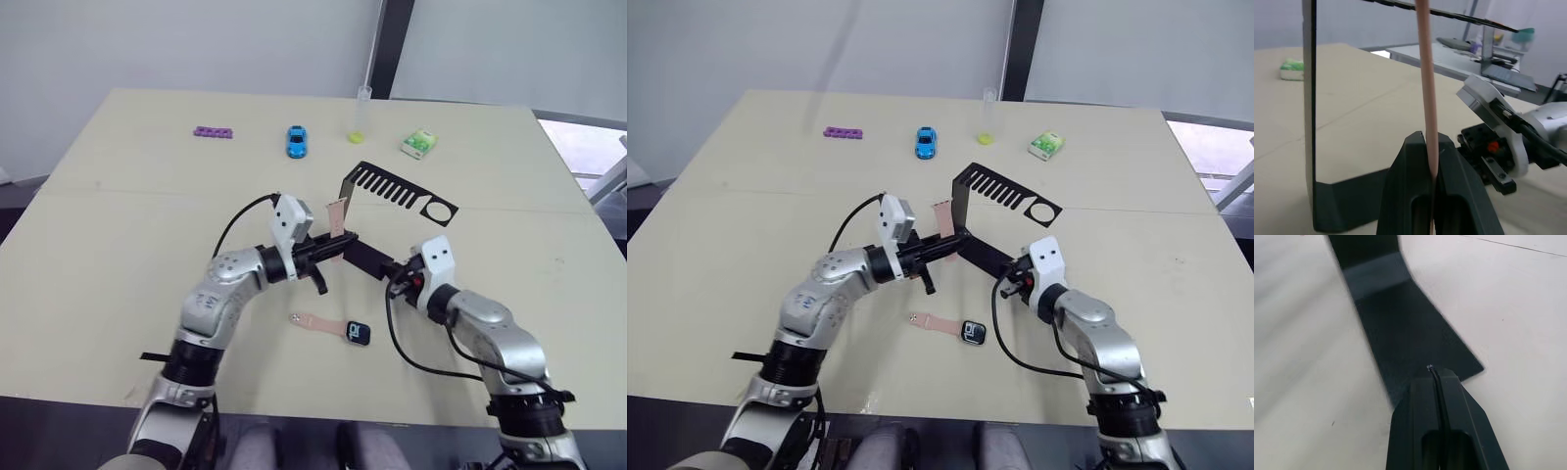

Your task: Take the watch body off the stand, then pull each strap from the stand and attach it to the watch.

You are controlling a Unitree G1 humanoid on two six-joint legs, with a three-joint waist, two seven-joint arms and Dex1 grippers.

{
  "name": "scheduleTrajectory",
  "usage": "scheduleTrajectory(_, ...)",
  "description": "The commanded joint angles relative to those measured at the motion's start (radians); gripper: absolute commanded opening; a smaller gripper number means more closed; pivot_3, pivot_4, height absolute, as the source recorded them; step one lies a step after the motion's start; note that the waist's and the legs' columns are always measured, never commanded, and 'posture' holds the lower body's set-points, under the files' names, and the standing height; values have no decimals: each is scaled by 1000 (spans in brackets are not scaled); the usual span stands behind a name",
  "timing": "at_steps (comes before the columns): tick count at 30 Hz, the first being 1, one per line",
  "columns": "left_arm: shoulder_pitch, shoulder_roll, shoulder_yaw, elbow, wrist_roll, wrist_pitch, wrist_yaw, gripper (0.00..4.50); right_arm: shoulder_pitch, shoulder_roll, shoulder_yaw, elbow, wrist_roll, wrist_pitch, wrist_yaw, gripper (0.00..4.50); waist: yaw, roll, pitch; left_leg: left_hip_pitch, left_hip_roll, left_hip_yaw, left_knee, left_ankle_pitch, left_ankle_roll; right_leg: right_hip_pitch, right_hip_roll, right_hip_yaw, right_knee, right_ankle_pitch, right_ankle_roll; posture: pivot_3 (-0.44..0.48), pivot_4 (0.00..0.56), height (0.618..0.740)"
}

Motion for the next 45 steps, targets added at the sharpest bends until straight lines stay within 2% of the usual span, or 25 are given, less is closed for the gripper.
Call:
scheduleTrajectory(1, -52, 43, 17, -19, -125, 102, -138, 42, 90, -19, -156, -246, 244, 60, 78, 0, 0, 0, 0, -1, 0, 0, 0, 0, 0, 0, 0, 0, -1, 0, 0, 0, 150, 740)
scheduleTrajectory(4, -99, 70, 6, 13, -176, 161, -227, 0, 151, -24, -327, -357, 590, 147, 52, 923, -2, 0, 0, -1, 0, -1, 0, 0, 0, 1, 0, 0, -1, 0, 0, 0, 150, 740)
scheduleTrajectory(7, -134, 70, -2, 35, -203, 191, -274, 0, 171, -62, -403, -395, 854, 193, -7, 2388, -4, 0, 1, 0, 0, -1, 0, 0, 0, 2, 0, 0, -2, 0, 0, 0, 150, 740)
scheduleTrajectory(9, -164, 47, -6, 41, -246, 240, -298, 0, 161, -84, -409, -394, 1045, 190, -92, 3458, -7, 0, 1, 1, 1, 0, -1, 0, 1, 2, 0, 0, -2, 0, 0, 0, 150, 740)
scheduleTrajectory(11, -195, 15, -11, 46, -275, 272, -311, 0, 134, -105, -393, -390, 1166, 170, -159, 4465, -5, 0, 1, 1, 1, -1, -1, 0, 1, 2, 1, 0, -2, 0, 0, 0, 150, 740)
scheduleTrajectory(15, -227, -63, 6, 69, -300, 290, -276, 0, 83, -126, -338, -384, 1279, 133, -251, 4465, -3, 0, 1, 0, 0, -1, 0, 0, 2, 2, 0, 0, -3, 0, 0, 0, 150, 740)
scheduleTrajectory(19, -229, -100, 18, 61, -318, 302, -253, 0, 45, -112, -282, -405, 1315, 77, -314, 4465, -4, 0, 2, -1, 0, -1, 0, 0, 1, 1, 1, 0, -4, 0, 0, 0, 150, 740)
scheduleTrajectory(35, -219, -70, -14, 34, -339, 339, -306, 0, -41, -162, -188, -366, 1281, 28, -348, 4465, -3, 0, 2, -2, 1, -1, 0, 1, 1, 1, 0, 0, -9, 0, 0, 0, 150, 740)
scheduleTrajectory(38, -222, -70, -16, 40, -334, 336, -307, 0, -46, -172, -170, -368, 1276, 30, -348, 3701, -2, 0, 2, -2, 1, -1, 0, 1, 1, 1, 0, 0, -9, 0, 0, 0, 150, 740)
scheduleTrajectory(39, -223, -71, -18, 40, -332, 335, -307, 0, -50, -175, -164, -369, 1276, 30, -350, 3297, -3, 0, 2, -2, 1, -1, 0, 1, 1, 1, 0, 0, -9, 0, 0, 0, 150, 740)
scheduleTrajectory(45, -224, -61, -45, 31, -325, 327, -332, 0, -66, -183, -145, -368, 1279, 28, -351, 3297, -3, 0, 2, -2, 1, -1, 0, 1, 2, 1, 0, 0, -9, 0, 0, 0, 150, 740)
